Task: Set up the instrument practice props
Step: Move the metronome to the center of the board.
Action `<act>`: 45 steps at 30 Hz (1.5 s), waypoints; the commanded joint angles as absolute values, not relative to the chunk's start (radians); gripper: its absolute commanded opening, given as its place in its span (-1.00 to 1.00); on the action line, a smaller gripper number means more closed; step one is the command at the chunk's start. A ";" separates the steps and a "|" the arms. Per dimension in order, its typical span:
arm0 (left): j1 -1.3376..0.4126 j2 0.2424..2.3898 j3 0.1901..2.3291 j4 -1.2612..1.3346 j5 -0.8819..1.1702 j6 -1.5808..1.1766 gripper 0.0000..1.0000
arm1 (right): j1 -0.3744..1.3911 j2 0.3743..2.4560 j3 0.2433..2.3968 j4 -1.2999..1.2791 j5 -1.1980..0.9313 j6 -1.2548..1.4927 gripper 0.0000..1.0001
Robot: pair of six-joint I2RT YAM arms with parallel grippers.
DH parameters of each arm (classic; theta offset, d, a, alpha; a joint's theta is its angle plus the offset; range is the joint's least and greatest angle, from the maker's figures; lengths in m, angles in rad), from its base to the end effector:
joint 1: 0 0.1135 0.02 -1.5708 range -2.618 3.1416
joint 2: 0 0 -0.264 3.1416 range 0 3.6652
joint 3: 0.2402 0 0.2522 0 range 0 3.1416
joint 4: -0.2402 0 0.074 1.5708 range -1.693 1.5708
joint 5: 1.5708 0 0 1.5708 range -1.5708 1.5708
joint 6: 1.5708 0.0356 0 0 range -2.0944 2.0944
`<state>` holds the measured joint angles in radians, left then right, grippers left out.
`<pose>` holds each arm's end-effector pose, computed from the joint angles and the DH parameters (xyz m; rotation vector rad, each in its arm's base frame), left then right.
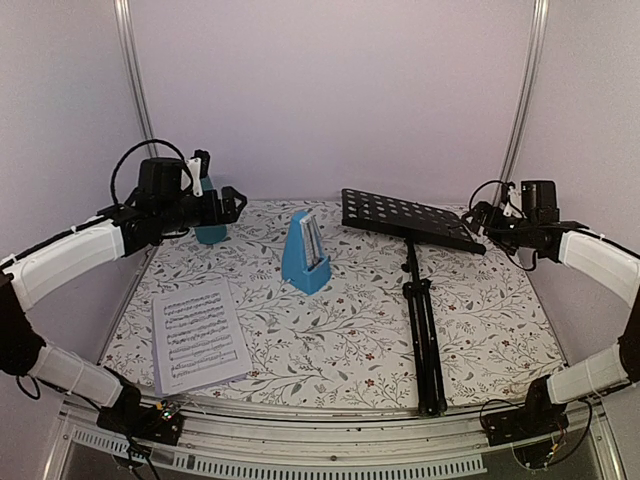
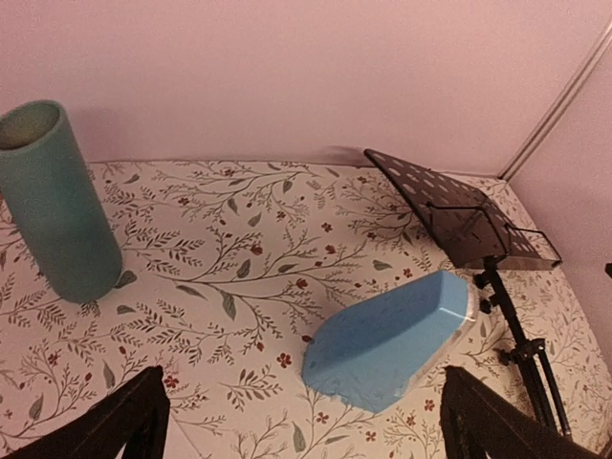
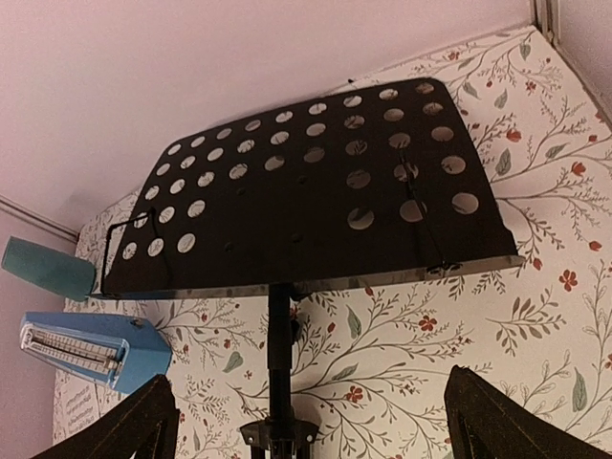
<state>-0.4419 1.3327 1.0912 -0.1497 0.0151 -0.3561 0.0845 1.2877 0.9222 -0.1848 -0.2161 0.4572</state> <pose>0.2811 -0.1336 0.3279 0.0959 1.9987 -0.5342 0.2875 0.0320 0.2786 0.2704 2.1391 0.5472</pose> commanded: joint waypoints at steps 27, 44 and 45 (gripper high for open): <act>-0.695 1.822 1.021 0.246 -0.083 -0.667 0.99 | 0.359 1.786 1.112 -0.221 -0.138 0.418 1.00; -0.559 2.171 1.359 0.211 -0.071 -0.725 0.99 | 0.359 1.999 1.348 -0.234 -0.075 0.408 0.67; -0.549 2.195 1.384 0.206 -0.061 -0.718 0.98 | 0.359 2.002 1.349 -0.235 -0.072 0.406 0.64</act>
